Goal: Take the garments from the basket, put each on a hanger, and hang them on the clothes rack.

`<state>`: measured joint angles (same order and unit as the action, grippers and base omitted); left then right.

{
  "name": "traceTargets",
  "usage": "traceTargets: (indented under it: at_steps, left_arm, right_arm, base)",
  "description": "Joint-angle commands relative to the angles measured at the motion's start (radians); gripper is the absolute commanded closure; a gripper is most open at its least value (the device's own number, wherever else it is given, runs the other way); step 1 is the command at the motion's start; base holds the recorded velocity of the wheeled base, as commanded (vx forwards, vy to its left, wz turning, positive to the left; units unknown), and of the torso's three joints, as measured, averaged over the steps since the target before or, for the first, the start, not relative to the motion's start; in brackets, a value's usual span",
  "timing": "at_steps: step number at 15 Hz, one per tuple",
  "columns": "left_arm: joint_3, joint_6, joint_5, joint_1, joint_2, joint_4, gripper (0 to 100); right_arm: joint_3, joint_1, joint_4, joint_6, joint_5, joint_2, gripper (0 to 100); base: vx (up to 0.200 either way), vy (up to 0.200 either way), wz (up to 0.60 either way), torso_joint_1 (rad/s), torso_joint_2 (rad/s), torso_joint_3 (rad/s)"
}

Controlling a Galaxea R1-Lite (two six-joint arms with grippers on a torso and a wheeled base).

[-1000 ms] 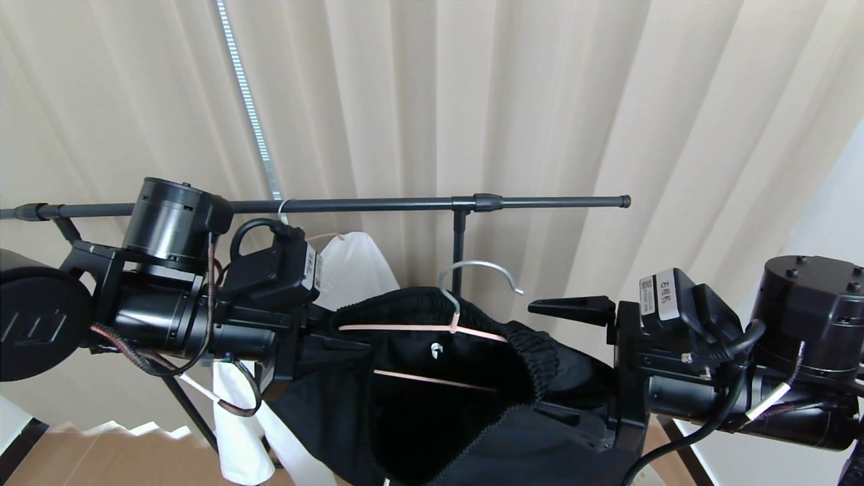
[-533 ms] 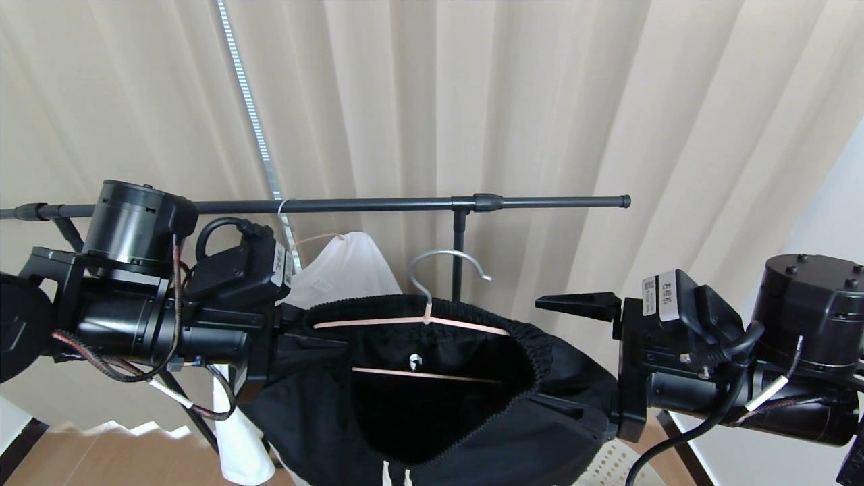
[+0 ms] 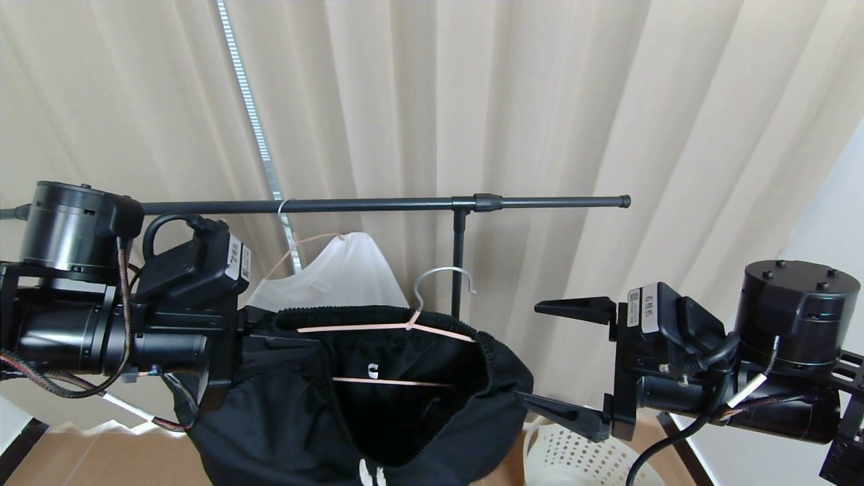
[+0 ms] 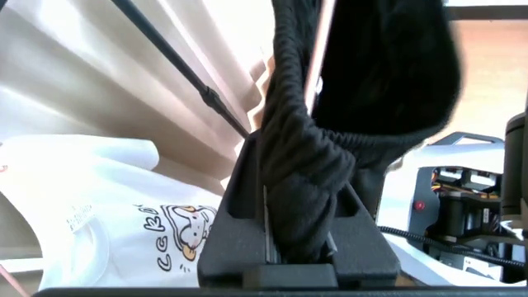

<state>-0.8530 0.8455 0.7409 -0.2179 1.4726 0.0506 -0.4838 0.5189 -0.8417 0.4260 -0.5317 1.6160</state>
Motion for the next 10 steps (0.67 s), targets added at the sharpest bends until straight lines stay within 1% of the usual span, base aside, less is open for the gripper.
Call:
traceTargets:
  at_steps: [1,5,7,8,9,10]
  left_arm:
    - [0.017,-0.002,0.000,0.005,-0.029,0.000,100]
    - [0.035,-0.003,0.002,0.020,-0.041,0.000,100]
    - [0.035,-0.026,0.003,0.022,-0.054,-0.002,100]
    - [0.035,-0.054,0.005,0.023,-0.064,-0.002,100]
    - [0.037,-0.063,0.006,0.025,-0.067,-0.002,100]
    - [0.046,-0.080,0.020,0.043,-0.081,-0.003,100]
  right_arm:
    - [-0.001,-0.010,0.000,0.000,0.001,0.028,0]
    - [-0.001,-0.008,-0.002,0.008,0.001,0.041,0]
    - [0.001,-0.008,0.000,0.013,0.001,0.045,0]
    - [0.002,-0.010,-0.002,0.013,-0.021,0.059,0]
    - [0.002,-0.014,-0.002,0.013,-0.039,0.062,0]
    - [-0.006,-0.060,0.000,0.011,-0.142,0.088,0]
  base:
    - [0.000,0.000,0.00,0.000,0.00,0.000]
    - [0.000,0.000,0.00,0.000,0.00,0.000]
    - [0.000,0.000,0.00,0.000,0.00,0.000]
    - [0.000,0.000,0.00,0.000,0.00,0.000]
    - [0.000,0.000,0.00,0.000,0.00,0.000]
    - [0.000,0.000,0.00,0.000,0.00,0.000]
